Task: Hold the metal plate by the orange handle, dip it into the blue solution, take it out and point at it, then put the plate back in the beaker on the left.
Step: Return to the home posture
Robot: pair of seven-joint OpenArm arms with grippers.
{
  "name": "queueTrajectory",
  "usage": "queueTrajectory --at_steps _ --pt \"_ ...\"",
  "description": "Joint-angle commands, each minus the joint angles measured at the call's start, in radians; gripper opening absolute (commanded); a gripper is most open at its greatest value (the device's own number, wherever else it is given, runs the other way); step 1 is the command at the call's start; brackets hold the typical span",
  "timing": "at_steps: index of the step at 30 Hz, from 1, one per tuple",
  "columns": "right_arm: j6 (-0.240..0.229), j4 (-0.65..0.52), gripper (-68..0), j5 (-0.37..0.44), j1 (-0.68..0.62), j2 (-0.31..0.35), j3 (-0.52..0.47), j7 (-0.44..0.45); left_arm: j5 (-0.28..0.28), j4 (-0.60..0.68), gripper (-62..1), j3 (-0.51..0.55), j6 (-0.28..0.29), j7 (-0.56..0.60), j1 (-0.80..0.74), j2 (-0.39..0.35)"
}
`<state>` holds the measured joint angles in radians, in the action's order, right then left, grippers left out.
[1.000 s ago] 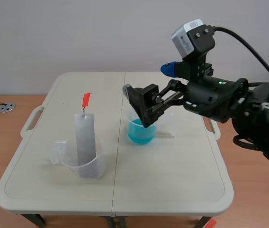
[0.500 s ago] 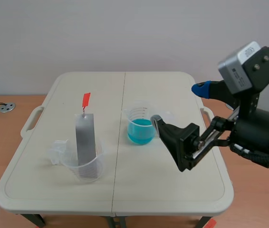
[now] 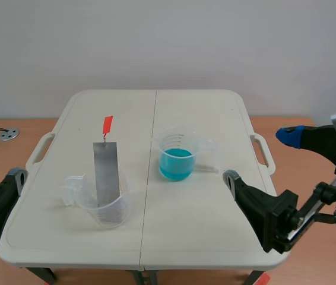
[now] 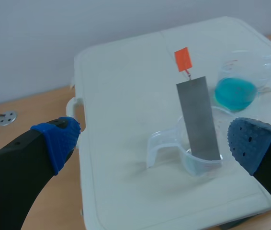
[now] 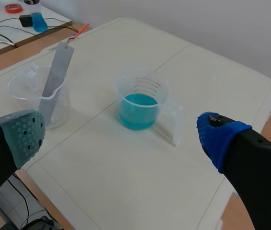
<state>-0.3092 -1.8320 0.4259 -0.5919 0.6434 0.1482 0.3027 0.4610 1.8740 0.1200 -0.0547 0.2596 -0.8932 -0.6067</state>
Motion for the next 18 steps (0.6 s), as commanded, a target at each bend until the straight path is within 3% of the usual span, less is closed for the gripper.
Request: queueTrajectory --at_steps 1,8,18 --pt "0.003 -0.024 -1.2 0.003 0.012 0.013 -0.009 0.018 -0.006 0.02 1.4 -0.003 0.022 0.014 -0.036 0.008" --pt "0.003 -0.024 -1.2 0.003 0.01 0.013 -0.01 0.011 -0.071 0.031 1.4 -0.008 0.051 0.013 -0.042 0.105" --pt "0.003 -0.024 -1.2 0.003 0.01 0.012 -0.01 0.006 -0.085 0.031 1.4 -0.008 0.077 0.013 -0.042 0.113"
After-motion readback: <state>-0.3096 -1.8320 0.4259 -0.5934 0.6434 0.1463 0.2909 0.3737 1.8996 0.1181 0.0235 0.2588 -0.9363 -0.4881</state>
